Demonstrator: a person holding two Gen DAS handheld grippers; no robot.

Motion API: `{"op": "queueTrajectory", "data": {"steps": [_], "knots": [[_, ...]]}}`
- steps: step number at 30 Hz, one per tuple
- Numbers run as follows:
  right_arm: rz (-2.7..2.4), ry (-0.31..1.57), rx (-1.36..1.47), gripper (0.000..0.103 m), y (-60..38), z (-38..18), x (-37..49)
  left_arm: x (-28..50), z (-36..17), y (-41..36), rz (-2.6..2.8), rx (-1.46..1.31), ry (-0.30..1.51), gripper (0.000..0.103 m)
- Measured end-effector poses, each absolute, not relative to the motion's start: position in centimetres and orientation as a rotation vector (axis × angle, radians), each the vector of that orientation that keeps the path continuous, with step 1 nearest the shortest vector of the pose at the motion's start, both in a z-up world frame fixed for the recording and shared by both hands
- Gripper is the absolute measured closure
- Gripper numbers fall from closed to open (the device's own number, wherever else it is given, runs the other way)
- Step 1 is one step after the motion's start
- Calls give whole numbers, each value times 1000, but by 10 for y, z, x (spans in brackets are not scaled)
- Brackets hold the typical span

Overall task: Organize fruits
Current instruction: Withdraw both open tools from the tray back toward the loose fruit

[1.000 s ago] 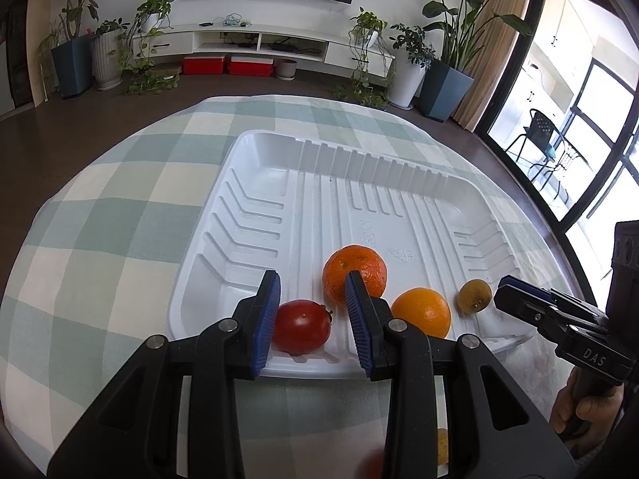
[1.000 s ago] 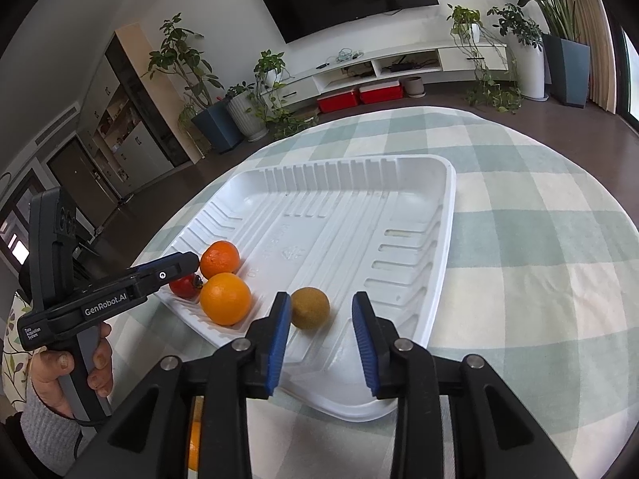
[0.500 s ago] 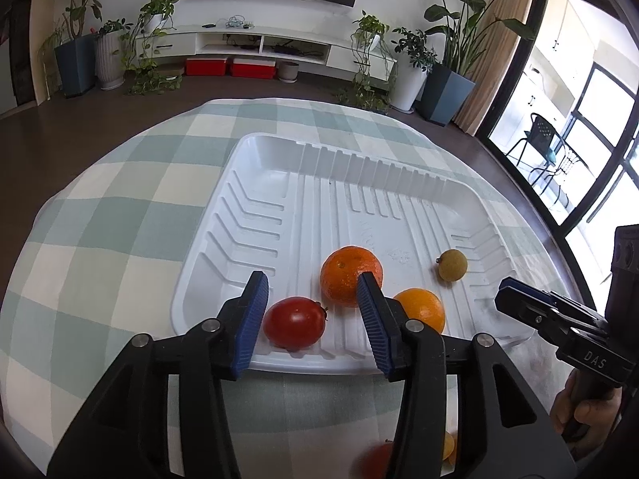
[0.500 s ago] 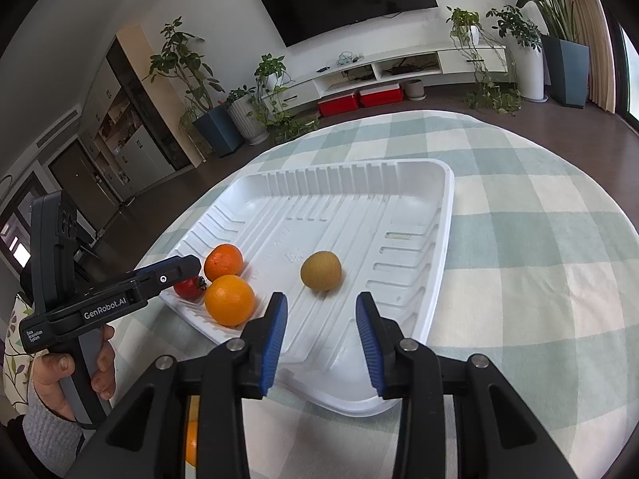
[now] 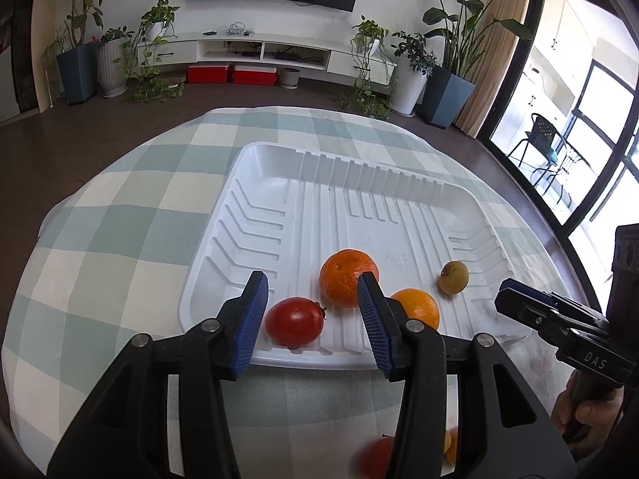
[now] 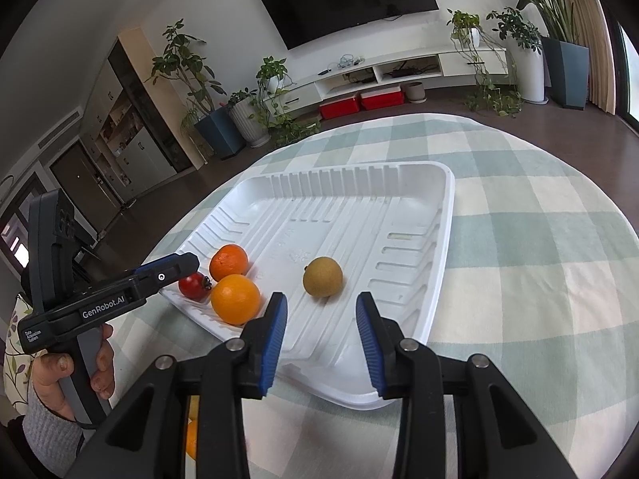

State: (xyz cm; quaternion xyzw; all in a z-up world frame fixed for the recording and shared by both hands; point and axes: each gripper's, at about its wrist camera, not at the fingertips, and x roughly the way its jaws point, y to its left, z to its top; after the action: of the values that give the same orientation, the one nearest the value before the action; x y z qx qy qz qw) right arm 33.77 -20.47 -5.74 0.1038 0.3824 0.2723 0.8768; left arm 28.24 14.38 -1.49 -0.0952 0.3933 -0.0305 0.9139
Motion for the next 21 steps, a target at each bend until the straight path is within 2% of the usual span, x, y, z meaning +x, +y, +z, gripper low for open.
{"op": "queueTrajectory", "data": {"steps": [15,21], "knots": [[575,770,214,64,-201,-53,323,264,-2,138,-53,-176,783,58],[586,741,191,63,-195,-47,308,249,7,135,-40,-166,758,47]]}}
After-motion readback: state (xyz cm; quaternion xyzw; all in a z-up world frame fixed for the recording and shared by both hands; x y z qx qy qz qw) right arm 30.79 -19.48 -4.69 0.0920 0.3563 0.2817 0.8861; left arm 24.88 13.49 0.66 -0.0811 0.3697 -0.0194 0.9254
